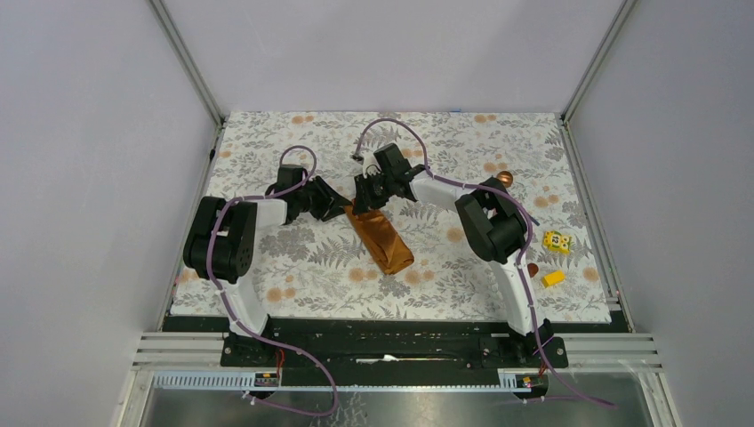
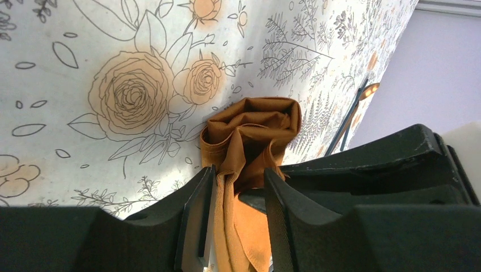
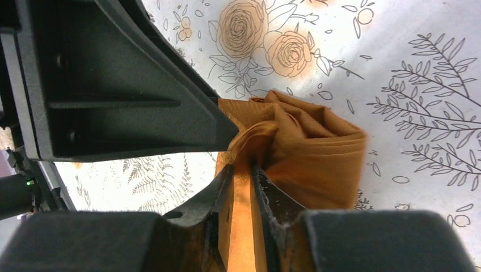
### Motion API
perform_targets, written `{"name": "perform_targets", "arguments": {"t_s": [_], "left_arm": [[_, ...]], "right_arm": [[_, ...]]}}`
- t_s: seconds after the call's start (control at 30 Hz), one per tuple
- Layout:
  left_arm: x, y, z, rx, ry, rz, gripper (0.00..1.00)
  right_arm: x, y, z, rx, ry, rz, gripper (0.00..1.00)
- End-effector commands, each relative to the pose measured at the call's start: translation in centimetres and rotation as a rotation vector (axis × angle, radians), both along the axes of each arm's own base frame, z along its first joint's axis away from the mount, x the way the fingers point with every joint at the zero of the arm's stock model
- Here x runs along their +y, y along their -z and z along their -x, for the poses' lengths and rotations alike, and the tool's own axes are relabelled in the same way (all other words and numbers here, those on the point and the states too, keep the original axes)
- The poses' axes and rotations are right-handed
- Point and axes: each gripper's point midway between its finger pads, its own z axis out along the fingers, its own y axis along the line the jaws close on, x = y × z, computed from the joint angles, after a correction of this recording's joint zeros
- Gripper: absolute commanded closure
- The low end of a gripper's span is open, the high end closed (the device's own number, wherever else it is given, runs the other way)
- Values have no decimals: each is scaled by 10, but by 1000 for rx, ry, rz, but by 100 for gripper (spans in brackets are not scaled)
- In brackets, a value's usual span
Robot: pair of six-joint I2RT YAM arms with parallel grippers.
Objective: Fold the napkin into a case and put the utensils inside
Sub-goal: Pick up the top corner of the smaller rectangle folded napkin.
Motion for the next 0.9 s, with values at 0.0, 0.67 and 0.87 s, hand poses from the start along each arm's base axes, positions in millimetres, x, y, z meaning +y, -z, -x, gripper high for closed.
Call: {"name": "perform_targets", "arguments": {"t_s": [0.0, 0.67, 0.87], "left_arm": [[2, -15, -22, -75, -18, -7, 57], [-1, -13, -31, -82, -4, -39, 50], [-2, -10, -32, -74, 4, -87, 57]], "right_arm": [[8, -4, 4, 0, -45, -35, 73], [9, 9, 8, 37, -63, -34, 100], [9, 9, 9, 36, -70, -38, 100]]}}
